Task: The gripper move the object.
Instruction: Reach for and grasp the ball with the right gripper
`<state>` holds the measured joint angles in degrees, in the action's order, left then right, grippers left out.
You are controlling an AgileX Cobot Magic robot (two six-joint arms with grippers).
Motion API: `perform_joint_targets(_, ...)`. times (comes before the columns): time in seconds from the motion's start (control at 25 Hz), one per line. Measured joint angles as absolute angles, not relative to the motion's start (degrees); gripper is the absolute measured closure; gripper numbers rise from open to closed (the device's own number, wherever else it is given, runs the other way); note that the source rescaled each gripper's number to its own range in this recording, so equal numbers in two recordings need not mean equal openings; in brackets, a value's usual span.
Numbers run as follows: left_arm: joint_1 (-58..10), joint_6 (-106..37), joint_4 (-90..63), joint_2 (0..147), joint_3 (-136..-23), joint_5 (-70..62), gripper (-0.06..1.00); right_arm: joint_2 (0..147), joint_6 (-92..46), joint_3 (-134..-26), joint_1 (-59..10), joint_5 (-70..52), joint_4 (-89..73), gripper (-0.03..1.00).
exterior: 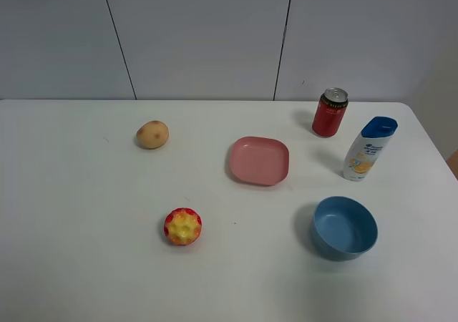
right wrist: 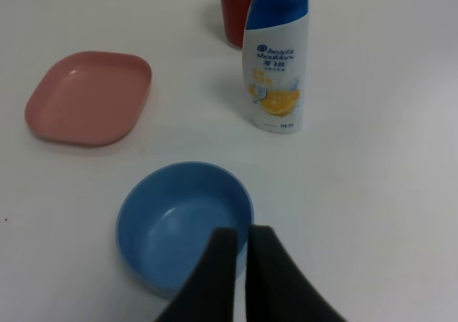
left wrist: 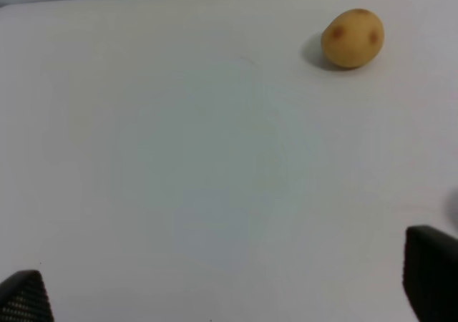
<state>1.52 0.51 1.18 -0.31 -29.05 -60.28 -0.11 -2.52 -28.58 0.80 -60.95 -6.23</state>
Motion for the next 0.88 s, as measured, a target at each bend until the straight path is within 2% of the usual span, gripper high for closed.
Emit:
perform_joint_targets(0.04,1.5,0.5,1.2,-0.3,-29.0,-60.3,-0.06,-0.1,-2.5,-28.6,0.8,-61.0,-6.2,0.97)
perform_joint_targets(0.88,1.5,0.5,1.2,-0.3,-29.0,-60.3,-0.06,-0.1,-2.5,-28.6,0.8,-61.0,-6.2,0.97)
